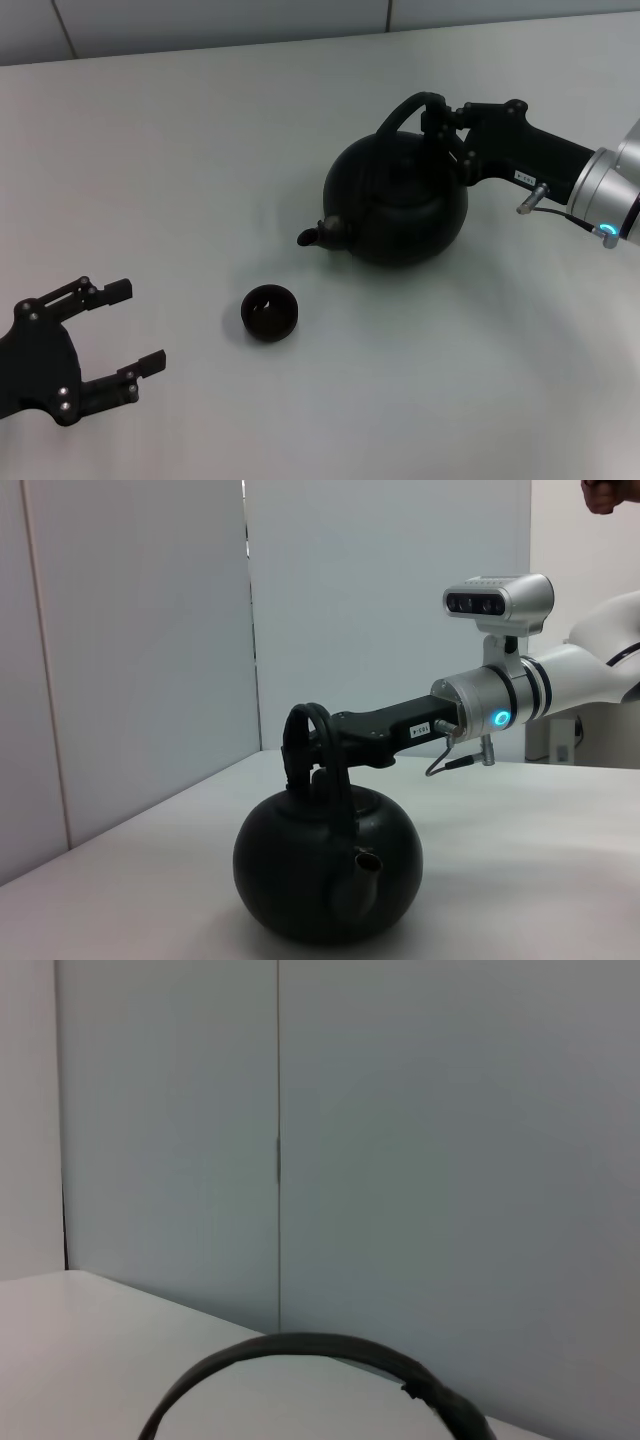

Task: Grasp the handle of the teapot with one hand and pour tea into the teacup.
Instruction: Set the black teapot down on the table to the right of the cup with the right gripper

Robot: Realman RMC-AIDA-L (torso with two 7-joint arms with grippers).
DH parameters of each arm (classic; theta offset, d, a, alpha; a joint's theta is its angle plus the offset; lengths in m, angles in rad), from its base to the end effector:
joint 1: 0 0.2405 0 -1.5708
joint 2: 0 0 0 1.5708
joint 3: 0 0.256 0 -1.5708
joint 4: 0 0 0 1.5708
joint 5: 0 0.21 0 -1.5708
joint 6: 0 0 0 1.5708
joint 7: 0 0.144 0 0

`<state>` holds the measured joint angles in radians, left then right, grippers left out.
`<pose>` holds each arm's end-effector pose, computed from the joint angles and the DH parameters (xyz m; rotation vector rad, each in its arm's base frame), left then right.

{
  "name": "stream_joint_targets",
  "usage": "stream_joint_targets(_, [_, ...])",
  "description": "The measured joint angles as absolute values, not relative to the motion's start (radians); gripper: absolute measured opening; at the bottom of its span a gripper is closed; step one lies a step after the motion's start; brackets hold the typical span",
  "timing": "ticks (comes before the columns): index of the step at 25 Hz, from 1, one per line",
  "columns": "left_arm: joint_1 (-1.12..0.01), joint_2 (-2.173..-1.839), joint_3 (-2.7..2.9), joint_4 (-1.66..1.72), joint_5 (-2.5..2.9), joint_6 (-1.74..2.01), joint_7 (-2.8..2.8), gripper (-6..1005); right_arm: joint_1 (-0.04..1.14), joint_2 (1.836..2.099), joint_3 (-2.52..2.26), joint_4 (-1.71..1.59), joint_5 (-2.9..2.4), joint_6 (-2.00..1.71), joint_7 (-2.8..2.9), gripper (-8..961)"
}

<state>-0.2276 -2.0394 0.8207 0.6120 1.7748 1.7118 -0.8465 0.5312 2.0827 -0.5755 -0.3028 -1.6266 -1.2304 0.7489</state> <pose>-0.3170 0.2352 0.0080 -2.6575 -0.1915 -0.7777 0.2960 0.3498 -0.0200 -2.2380 0.4154 0.7072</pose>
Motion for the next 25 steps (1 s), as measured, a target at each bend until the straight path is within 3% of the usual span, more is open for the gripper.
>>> stream_joint_targets(11, [-0.229, -2.041, 0.821, 0.612, 1.775, 1.712, -0.847, 802, 0.529, 2.081, -0.573, -0.305, -1.624, -1.232, 0.755, 216])
stream_joint_targets(18, [-0.229, -2.042, 0.821, 0.615, 1.773, 1.712, -0.851, 802, 0.506, 2.081, -0.562, -0.31, -1.613, -1.263, 0.748, 332])
stream_joint_targets(20, [-0.229, -2.041, 0.821, 0.615, 1.773, 1.712, -0.851, 801, 0.499, 2.081, -0.561, -0.311, -1.606, -1.274, 0.745, 562])
stream_joint_targets(25, [-0.23, -2.04, 0.821, 0.613, 1.774, 1.712, -0.844, 801, 0.426, 2.083, -0.561, -0.313, -1.551, -1.354, 0.711, 609])
